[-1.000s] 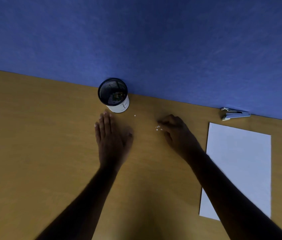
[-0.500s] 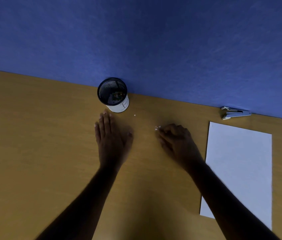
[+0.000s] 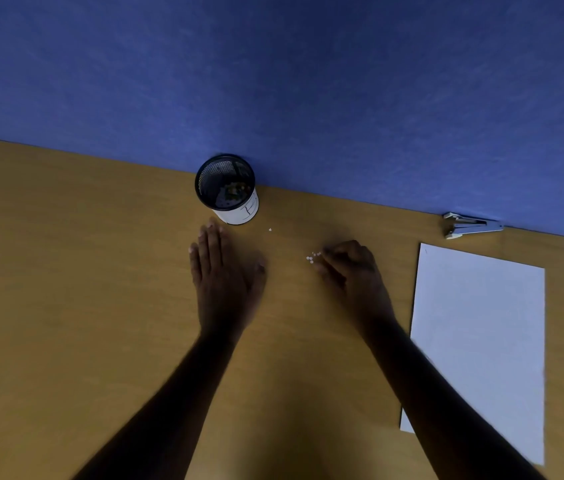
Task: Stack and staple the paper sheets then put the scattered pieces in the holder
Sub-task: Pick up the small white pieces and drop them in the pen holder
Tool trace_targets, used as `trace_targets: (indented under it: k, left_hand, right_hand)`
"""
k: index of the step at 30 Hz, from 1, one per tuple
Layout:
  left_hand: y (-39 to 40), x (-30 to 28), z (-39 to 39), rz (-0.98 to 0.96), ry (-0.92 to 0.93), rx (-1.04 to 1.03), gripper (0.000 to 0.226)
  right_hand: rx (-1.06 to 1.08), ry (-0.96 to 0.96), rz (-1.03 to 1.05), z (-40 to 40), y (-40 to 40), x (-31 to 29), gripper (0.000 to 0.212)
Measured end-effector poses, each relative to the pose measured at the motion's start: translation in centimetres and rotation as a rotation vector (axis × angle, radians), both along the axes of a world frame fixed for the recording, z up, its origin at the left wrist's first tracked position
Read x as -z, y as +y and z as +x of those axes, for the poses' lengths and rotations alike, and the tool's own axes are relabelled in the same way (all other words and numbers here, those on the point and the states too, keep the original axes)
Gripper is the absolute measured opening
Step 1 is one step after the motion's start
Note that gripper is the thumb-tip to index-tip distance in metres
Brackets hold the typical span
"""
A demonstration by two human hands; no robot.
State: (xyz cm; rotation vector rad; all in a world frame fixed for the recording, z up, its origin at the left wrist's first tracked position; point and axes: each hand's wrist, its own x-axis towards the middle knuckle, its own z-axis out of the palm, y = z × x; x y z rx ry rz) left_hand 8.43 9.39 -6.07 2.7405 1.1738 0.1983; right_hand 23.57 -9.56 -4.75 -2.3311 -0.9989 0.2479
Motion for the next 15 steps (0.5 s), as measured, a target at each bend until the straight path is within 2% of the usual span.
trace_targets:
  k: [5,15]
  left_hand:
    - [0.0,-0.1,0.0,-0.010,-0.002,-0.002,0.090]
    - [-0.1,-0.1,0.0,-0.001,-0.004,-0.003,0.090]
  right_hand:
    - [-0.086,-0.113,-0.068,-0.4,0.1,0.1,0.037]
    - [0.007,-0.029,-0.016,0.5,1.6,0.1,0.020]
